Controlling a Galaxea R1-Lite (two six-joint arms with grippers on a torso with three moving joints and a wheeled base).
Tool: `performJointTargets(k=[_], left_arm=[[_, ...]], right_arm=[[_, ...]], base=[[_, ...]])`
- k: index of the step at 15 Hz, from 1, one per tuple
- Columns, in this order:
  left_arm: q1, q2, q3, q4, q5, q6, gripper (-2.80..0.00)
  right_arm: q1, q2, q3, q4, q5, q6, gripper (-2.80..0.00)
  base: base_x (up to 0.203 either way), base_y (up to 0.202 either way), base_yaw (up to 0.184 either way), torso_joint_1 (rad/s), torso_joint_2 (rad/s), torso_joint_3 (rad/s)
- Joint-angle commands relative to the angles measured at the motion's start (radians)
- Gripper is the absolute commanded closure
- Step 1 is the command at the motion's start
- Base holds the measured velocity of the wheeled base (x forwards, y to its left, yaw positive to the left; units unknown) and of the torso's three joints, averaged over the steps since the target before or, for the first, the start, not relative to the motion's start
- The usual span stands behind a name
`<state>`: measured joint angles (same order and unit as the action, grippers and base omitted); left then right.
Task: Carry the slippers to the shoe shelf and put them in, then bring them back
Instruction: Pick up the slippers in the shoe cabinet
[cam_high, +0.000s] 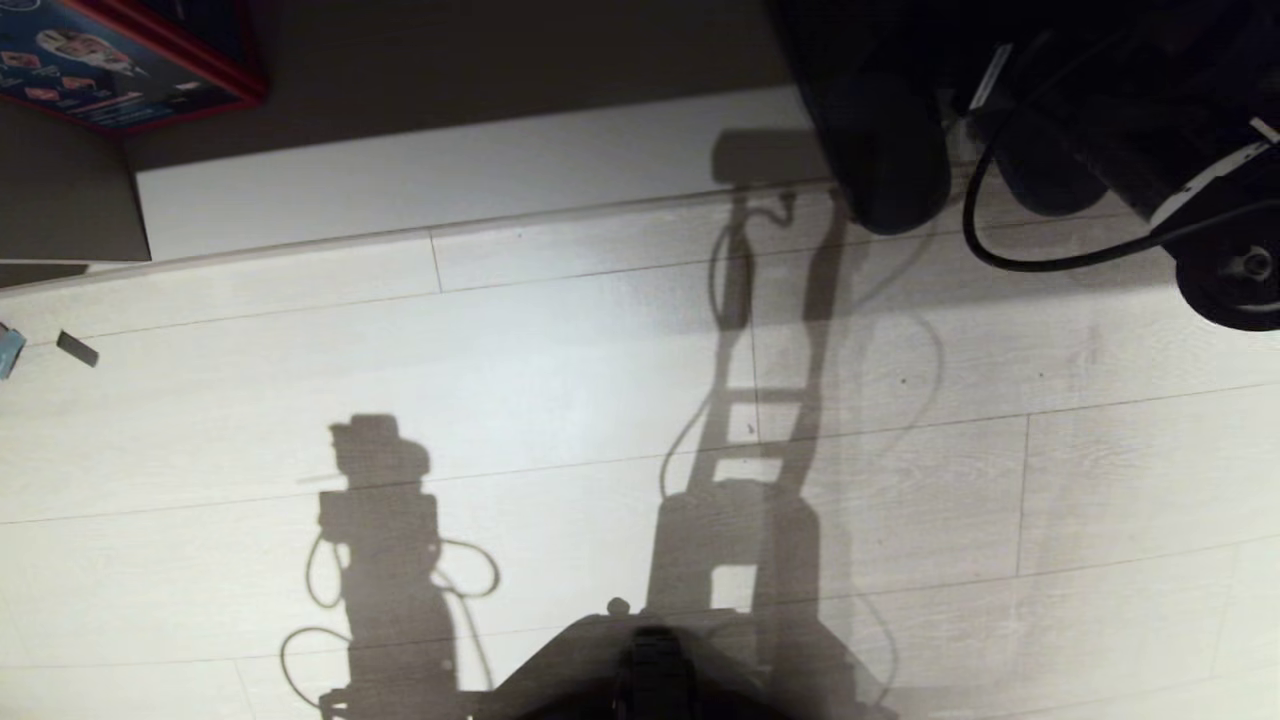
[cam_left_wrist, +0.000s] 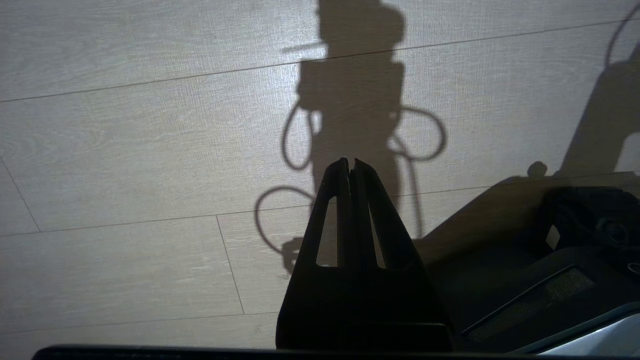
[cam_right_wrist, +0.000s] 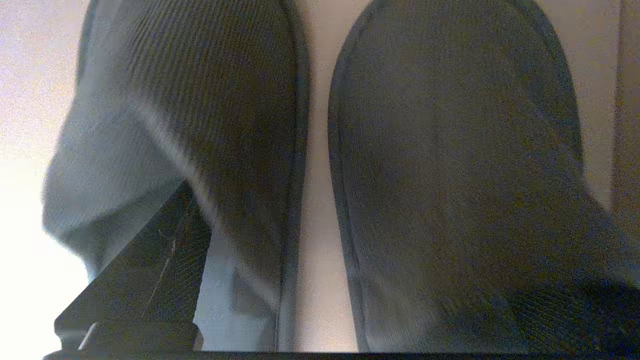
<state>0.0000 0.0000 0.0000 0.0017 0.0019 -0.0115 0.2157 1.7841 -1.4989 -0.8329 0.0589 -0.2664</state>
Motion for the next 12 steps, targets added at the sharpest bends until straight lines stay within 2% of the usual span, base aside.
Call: performJointTargets(k=[1, 9, 10, 12], left_arm=[[0.0, 0.0, 0.0, 0.0, 0.001, -0.001, 0.0], [0.0, 0.0, 0.0, 0.0, 0.001, -0.001, 0.0], [0.0, 0.0, 0.0, 0.0, 0.001, -0.001, 0.0], [0.0, 0.0, 0.0, 0.0, 0.001, -0.001, 0.0]], right_arm=[[0.005, 0.053, -0.05, -0.01, -0.001, -0.001, -2.8], [0.036, 0.127, -0.161, -0.02, -0.016, 0.016, -2.8], [0.036, 0.137, -0.176, -0.021, -0.016, 0.017, 0.0], [0.038, 0.153, -0.212, -0.022, -0.017, 0.028, 0.0]], base=[[0.0, 0.0, 0.0, 0.0, 0.0, 0.0], [0.0, 0.0, 0.0, 0.0, 0.0, 0.0], [0.0, 0.0, 0.0, 0.0, 0.0, 0.0], [0.0, 0.0, 0.0, 0.0, 0.0, 0.0]])
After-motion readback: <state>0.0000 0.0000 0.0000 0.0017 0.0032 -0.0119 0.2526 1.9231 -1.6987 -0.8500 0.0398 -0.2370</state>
